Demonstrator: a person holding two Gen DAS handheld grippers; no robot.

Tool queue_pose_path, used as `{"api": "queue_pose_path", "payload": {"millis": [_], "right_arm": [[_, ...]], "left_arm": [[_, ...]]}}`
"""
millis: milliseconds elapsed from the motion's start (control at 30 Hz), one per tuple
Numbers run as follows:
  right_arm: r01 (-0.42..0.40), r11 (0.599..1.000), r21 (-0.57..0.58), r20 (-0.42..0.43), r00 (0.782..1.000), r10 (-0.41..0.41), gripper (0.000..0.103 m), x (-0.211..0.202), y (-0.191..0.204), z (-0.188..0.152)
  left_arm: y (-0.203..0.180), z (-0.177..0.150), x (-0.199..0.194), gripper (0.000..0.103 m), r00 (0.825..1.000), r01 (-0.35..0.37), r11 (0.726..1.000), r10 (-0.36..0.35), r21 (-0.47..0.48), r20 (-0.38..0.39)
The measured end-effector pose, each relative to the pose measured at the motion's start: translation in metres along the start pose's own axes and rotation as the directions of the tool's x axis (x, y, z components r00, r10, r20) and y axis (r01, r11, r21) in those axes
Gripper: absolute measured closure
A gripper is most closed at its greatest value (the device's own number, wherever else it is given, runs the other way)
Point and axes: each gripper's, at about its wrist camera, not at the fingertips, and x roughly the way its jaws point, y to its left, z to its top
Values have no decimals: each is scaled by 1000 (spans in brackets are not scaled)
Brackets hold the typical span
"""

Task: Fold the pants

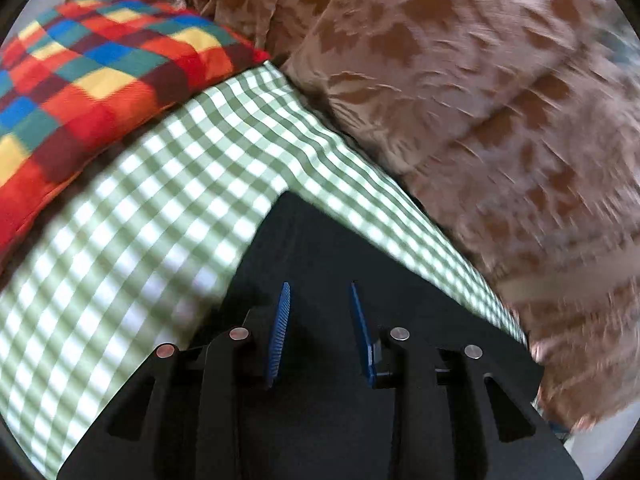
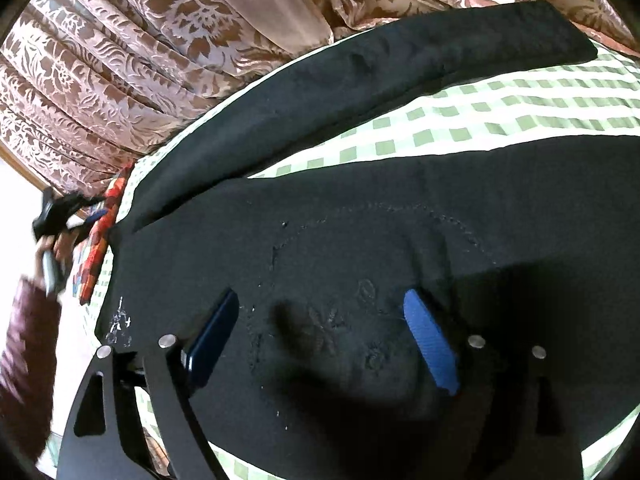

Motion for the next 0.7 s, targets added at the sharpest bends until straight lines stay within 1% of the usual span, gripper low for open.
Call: {"api": "queue_pose_path", "payload": {"millis": [33, 67, 100, 167, 233, 300, 333, 367, 400, 433, 500, 533, 567, 600, 633, 667, 700], "right_arm": [[-1, 1000, 6, -3, 1000, 1, 17, 1, -1, 1], [-3, 1000, 12, -6, 1000, 3, 16, 2, -1, 2], [-3, 1000, 14, -9, 1000, 4, 15, 3, -1, 3], [-2, 1000, 16, -15, 1000, 2, 15, 4, -2, 5], [-5, 1000, 27, -18, 1000, 5, 14, 5, -2, 6], [-3, 1000, 29, -19, 1000, 4, 13, 6, -2, 6], [2, 1000, 31, -22, 1000, -1, 13, 6, -1, 6], [4, 1000, 29, -22, 1000, -4, 13, 6, -1, 6], [8, 1000, 24, -23, 1000, -8, 13, 6, 0, 6], [11, 1000, 20, -23, 1000, -10, 13, 7, 0, 6], [15, 1000, 14, -23, 1000, -14, 13, 7, 1, 6], [16, 1000, 12, -23, 1000, -16, 13, 8, 2, 6], [17, 1000, 10, -23, 1000, -17, 13, 8, 2, 6], [19, 1000, 9, -23, 1000, -19, 13, 8, 2, 6], [21, 1000, 5, -22, 1000, -21, 13, 7, 3, 6], [22, 1000, 2, -20, 1000, -22, 14, 6, 4, 6], [22, 1000, 1, -17, 1000, -22, 15, 5, 4, 6]], "left_arm": [[0, 10, 10, 61, 1000, -14, 1000, 14, -16, -3], [-1, 18, 20, 58, 1000, -29, 999, 29, -21, -7], [-2, 27, 34, 50, 999, -48, 999, 48, -22, -21], [-2, 36, 53, 48, 997, -66, 997, 64, -42, -53], [-1, 44, 72, 48, 991, -118, 992, 114, -53, -70], [-3, 48, 90, 48, 983, -161, 986, 158, -29, -91], [-5, 47, 95, 63, 980, -178, 984, 176, -19, -94], [-7, 46, 98, 80, 979, -186, 983, 186, 5, -87], [-15, 43, 97, 95, 977, -202, 978, 205, 59, -56], [-22, 39, 93, 96, 979, -197, 976, 201, 90, -30], [-43, 26, 70, 96, 988, -152, 972, 145, 176, 56], [-51, 21, 59, 97, 989, -133, 970, 118, 204, 84], [-58, 14, 44, 96, 991, -99, 967, 73, 235, 116], [-66, 3, 19, 97, 986, -49, 958, 1, 283, 165], [-73, -8, 1, 97, 979, -15, 945, -52, 328, 195], [-79, -18, -16, 97, 971, 21, 929, -107, 370, 214], [-84, -34, -40, 97, 959, 56, 905, -167, 422, 230]]}}
